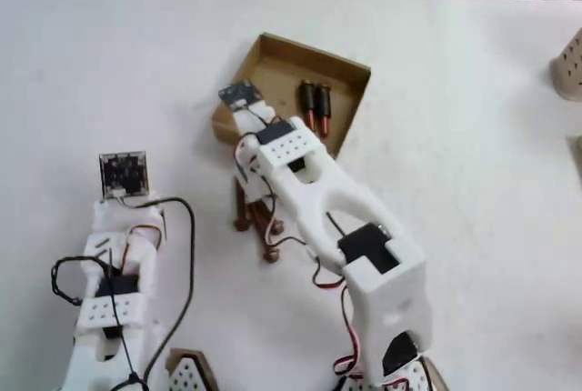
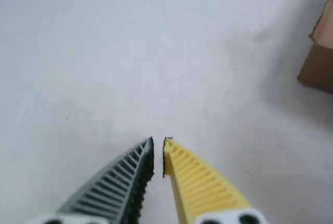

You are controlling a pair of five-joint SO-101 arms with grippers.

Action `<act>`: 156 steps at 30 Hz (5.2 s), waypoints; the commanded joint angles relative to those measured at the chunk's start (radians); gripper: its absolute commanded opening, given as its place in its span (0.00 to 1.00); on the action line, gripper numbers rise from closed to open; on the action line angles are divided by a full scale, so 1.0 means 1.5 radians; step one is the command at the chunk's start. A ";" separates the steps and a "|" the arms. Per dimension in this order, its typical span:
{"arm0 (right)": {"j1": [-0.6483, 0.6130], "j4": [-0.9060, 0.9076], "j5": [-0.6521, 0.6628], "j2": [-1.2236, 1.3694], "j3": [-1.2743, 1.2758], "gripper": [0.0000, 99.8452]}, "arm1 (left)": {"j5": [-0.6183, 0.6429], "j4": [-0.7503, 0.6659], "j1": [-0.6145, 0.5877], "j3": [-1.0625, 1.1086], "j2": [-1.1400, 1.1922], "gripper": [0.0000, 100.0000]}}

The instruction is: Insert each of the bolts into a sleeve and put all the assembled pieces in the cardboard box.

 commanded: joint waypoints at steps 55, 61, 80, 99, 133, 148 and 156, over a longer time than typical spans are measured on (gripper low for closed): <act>0.559 0.059 0.081 -0.569 0.518 0.02 | -0.003 0.107 0.019 -0.062 -0.009 0.06; 0.595 -0.006 0.081 -0.577 0.567 0.02 | -0.002 0.403 0.087 -0.240 -0.008 0.06; 0.662 -0.076 0.187 -0.577 0.627 0.02 | 0.131 0.687 0.316 -0.508 0.032 0.06; 0.666 -0.077 0.188 -0.576 0.627 0.02 | -0.516 0.690 0.409 -0.749 0.496 0.06; 0.662 -0.116 0.231 -0.576 0.645 0.02 | -0.938 0.765 0.489 -0.793 0.543 0.19; 0.662 -0.116 0.232 -0.576 0.645 0.02 | -0.934 0.733 0.449 -0.875 0.692 0.18; 0.662 -0.118 0.232 -0.576 0.645 0.02 | -0.951 0.733 0.444 -0.881 0.740 0.18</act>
